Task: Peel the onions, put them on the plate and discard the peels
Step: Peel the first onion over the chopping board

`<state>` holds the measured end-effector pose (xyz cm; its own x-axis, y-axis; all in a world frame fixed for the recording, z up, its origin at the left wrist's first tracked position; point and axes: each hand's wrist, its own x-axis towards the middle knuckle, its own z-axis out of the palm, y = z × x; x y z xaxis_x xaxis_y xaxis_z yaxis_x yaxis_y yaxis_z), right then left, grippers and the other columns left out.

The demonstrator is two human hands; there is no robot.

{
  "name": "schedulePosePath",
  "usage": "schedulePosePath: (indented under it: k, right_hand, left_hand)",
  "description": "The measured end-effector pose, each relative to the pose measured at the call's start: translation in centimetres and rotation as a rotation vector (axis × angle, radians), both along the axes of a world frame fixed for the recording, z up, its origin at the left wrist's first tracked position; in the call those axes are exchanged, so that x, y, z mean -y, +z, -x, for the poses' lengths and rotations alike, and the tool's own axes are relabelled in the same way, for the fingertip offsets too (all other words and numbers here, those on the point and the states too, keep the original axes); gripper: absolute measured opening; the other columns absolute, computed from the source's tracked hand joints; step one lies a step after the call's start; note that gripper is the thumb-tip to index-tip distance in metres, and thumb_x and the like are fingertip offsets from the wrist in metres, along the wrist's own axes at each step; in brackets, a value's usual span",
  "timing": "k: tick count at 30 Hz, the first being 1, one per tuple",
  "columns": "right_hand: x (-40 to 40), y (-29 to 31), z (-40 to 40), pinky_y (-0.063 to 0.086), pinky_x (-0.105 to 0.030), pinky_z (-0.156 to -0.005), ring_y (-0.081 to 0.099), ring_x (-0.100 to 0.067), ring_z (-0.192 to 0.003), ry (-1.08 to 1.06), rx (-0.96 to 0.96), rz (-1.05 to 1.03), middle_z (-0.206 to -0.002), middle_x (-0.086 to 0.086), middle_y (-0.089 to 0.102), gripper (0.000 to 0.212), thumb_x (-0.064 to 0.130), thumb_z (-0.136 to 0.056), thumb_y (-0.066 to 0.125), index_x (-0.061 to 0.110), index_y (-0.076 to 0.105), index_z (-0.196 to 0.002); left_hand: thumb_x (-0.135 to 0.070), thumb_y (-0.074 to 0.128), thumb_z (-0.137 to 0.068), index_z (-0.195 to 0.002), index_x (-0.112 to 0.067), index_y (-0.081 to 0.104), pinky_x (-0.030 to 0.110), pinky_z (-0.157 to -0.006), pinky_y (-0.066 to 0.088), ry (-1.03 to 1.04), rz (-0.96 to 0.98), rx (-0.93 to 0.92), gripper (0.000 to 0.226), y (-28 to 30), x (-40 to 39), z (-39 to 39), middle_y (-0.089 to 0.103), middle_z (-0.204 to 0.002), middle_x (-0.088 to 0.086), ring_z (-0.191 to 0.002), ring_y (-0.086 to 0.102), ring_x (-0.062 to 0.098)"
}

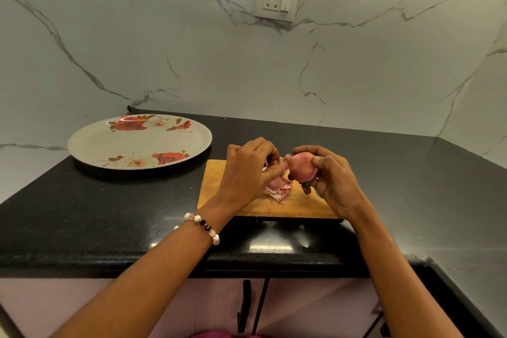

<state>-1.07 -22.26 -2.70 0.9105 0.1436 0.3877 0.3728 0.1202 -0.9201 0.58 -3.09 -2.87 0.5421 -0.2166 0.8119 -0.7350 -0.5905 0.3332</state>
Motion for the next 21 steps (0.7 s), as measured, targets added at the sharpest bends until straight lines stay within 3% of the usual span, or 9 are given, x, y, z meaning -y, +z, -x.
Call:
schedulePosePath:
  k: [3,7,11,14,16,18,21]
  right_hand:
    - [0.14,0.11,0.0,0.045,-0.027,-0.045,0.061,-0.037,-0.077,-0.032,-0.023,-0.005,-0.104,-0.021,0.066,0.038,0.02,-0.085,0.043,0.002,0.069,-0.105]
    - [0.27,0.44,0.2,0.042,-0.025,-0.043,0.061,-0.032,-0.067,-0.087,-0.042,-0.035,-0.089,-0.016,0.07,0.04,0.025,-0.085,0.04,0.005,0.07,-0.103]
    - [0.14,0.47,0.3,0.042,-0.027,-0.043,0.058,-0.031,-0.064,-0.12,-0.046,-0.017,-0.08,-0.02,0.069,0.041,0.028,-0.087,0.04,0.005,0.07,-0.104]
    - [0.0,0.57,0.56,0.043,-0.027,-0.044,0.059,-0.028,-0.062,-0.113,-0.055,0.008,-0.079,-0.021,0.069,0.044,0.03,-0.088,0.041,0.002,0.068,-0.109]
    - [-0.14,0.68,0.67,0.044,-0.027,-0.044,0.063,-0.026,-0.063,-0.101,-0.054,0.013,-0.084,-0.022,0.068,0.043,0.029,-0.087,0.043,0.0,0.066,-0.11]
    - [-0.23,0.66,0.66,0.047,-0.028,-0.045,0.064,-0.029,-0.071,-0.062,-0.043,0.0,-0.097,-0.022,0.067,0.039,0.026,-0.088,0.047,0.0,0.066,-0.11]
    - [-0.28,0.55,0.72,0.055,-0.03,-0.052,0.064,-0.029,-0.083,0.027,-0.033,-0.024,-0.11,-0.019,0.064,0.028,0.02,-0.092,0.057,0.004,0.068,-0.111]
  left_hand:
    - [-0.028,0.053,-0.082,-0.077,-0.018,0.059,0.045,-0.066,0.048,0.032,0.074,-0.026,0.012,-0.13,-0.27,-0.45,0.054,-0.076,-0.011,-0.066,0.052,0.008]
    - [-0.023,0.058,-0.081,-0.08,-0.019,0.06,0.048,-0.066,0.05,0.033,0.151,-0.039,0.005,-0.16,-0.61,-0.86,0.055,-0.078,-0.01,-0.07,0.054,0.009]
    - [-0.028,0.056,-0.082,-0.09,-0.021,0.069,0.037,-0.072,0.04,0.051,0.053,0.036,0.017,-0.09,-0.27,-0.38,0.066,-0.087,-0.006,-0.081,0.058,0.012]
    - [-0.018,0.057,-0.084,-0.097,-0.021,0.073,0.044,-0.071,0.043,0.003,0.075,0.045,0.022,-0.3,-0.25,-0.53,0.07,-0.087,-0.008,-0.084,0.057,0.011]
    - [-0.025,0.054,-0.088,-0.104,-0.025,0.073,0.044,-0.074,0.039,-0.033,0.065,0.017,0.025,-0.35,-0.22,-0.47,0.07,-0.087,-0.01,-0.087,0.053,0.008]
    - [-0.045,0.048,-0.089,-0.109,-0.026,0.07,0.037,-0.078,0.026,-0.037,0.018,-0.016,0.035,-0.34,-0.06,-0.32,0.07,-0.091,-0.012,-0.092,0.049,0.006]
    - [-0.061,0.05,-0.081,-0.106,-0.025,0.07,0.033,-0.076,0.018,-0.015,-0.02,-0.039,0.048,-0.2,0.17,-0.1,0.07,-0.093,-0.011,-0.095,0.046,0.005]
